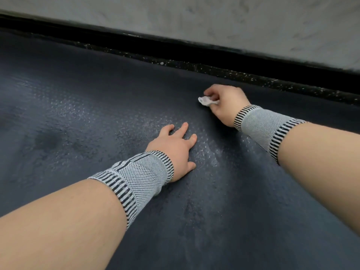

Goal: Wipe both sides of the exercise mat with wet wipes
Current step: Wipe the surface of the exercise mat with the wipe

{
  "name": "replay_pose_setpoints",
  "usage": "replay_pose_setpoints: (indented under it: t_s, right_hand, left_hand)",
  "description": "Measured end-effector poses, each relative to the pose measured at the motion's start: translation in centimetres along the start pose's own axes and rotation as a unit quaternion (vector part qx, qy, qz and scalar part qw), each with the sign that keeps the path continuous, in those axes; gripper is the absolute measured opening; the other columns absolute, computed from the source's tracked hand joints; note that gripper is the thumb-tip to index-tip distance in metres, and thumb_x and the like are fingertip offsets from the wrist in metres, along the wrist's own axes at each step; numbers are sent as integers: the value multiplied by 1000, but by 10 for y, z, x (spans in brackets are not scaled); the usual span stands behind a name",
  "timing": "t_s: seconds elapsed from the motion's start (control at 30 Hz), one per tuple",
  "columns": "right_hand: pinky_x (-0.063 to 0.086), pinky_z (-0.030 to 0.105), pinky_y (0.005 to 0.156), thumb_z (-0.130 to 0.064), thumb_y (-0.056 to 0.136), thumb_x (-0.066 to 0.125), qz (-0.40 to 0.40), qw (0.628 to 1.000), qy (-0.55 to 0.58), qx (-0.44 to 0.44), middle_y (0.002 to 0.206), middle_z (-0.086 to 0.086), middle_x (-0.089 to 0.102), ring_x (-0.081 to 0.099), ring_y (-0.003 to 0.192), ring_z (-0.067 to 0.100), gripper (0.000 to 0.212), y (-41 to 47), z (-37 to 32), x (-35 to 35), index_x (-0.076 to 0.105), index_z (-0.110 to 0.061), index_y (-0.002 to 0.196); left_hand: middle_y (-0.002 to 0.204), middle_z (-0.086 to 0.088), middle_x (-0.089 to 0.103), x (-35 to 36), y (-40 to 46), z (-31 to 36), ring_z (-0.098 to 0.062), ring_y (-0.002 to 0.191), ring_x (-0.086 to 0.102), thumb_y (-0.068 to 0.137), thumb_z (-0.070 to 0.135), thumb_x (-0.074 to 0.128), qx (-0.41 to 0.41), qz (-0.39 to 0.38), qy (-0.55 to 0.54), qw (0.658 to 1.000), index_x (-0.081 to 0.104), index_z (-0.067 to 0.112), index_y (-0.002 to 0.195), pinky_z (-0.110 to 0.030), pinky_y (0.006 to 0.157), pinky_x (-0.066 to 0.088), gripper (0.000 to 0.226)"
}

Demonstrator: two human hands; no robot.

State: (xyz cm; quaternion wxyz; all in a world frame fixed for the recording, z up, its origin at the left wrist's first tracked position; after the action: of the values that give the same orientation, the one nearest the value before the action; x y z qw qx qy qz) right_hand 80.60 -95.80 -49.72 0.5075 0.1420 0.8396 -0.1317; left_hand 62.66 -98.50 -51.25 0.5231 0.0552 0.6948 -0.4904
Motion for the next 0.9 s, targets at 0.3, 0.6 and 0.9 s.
replay_pose_setpoints:
  t_s: [0.3,0.6,0.9]
  right_hand:
    - [46,31,95,-12,88,55,3,992,-57,113,125,9,60,56,113,30,38,44,23,-15,61,-23,124]
    - [42,30,91,-20,92,52,48,996,-53,52,118,12,60,56,110,32,29,16,21,-23,65,-19,118]
    - [43,31,93,-10,90,50,-85,985,-77,-132,113,3,59,57,106,25,35,-57,-13,10,66,-23,118]
  left_hand:
    - [162,16,-14,1,1,-2,-25,149,-5,93,61,48,-7,-8,-16,1000,5,43,154,-48,106,43,77]
    - [162,16,-15,2,2,-2,-26,149,-5,93,60,48,-13,-12,-19,1000,5,43,154,-49,108,41,77]
    - [163,13,-13,3,4,-1,-28,149,-5,93,60,49,-9,-4,-11,1000,5,40,155,-48,112,36,78]
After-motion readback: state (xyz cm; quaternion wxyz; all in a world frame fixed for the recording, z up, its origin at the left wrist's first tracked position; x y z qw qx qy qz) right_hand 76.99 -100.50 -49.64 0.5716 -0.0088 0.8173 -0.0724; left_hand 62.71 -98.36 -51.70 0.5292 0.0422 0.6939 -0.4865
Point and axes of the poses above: each hand's wrist, its own y-axis towards the middle knuckle, its own x-axis out of the palm, z = x × y, the point moved 6 cm from there along y, towards the middle knuckle
